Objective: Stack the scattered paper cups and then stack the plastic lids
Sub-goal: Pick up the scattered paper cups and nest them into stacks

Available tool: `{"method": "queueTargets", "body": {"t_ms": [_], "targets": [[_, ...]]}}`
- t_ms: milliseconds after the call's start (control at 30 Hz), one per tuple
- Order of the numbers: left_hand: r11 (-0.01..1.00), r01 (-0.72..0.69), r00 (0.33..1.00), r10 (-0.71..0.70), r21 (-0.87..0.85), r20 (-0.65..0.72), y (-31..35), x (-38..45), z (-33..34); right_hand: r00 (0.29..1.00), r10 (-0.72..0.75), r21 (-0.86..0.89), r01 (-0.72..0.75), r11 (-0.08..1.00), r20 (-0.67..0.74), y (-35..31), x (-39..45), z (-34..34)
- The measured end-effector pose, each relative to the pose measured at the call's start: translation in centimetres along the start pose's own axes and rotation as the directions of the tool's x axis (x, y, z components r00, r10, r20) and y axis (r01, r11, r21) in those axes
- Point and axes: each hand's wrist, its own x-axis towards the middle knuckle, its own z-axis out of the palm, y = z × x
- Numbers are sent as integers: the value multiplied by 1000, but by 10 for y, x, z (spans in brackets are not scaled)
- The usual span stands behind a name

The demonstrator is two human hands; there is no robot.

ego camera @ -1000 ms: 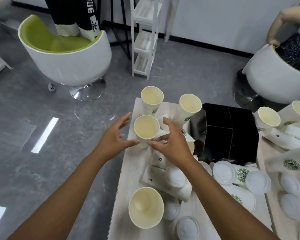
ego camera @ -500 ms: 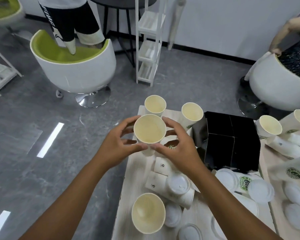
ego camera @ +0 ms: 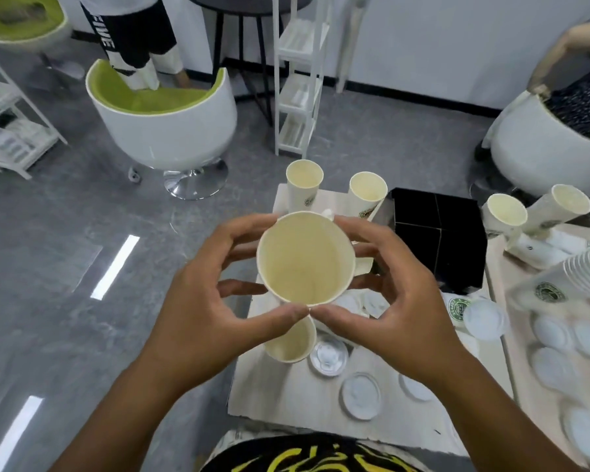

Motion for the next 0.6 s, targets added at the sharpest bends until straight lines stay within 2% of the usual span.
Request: {"method": "queueTargets", "body": {"t_ms": [400, 600], "targets": [[988, 155, 987, -155, -3, 48, -60, -42, 23, 988, 141, -71, -137, 988, 56, 48, -43, 31], [966, 193, 970, -213, 171, 113, -122, -52, 38, 960, 258, -163, -239, 957, 112, 107, -56, 53]]}}
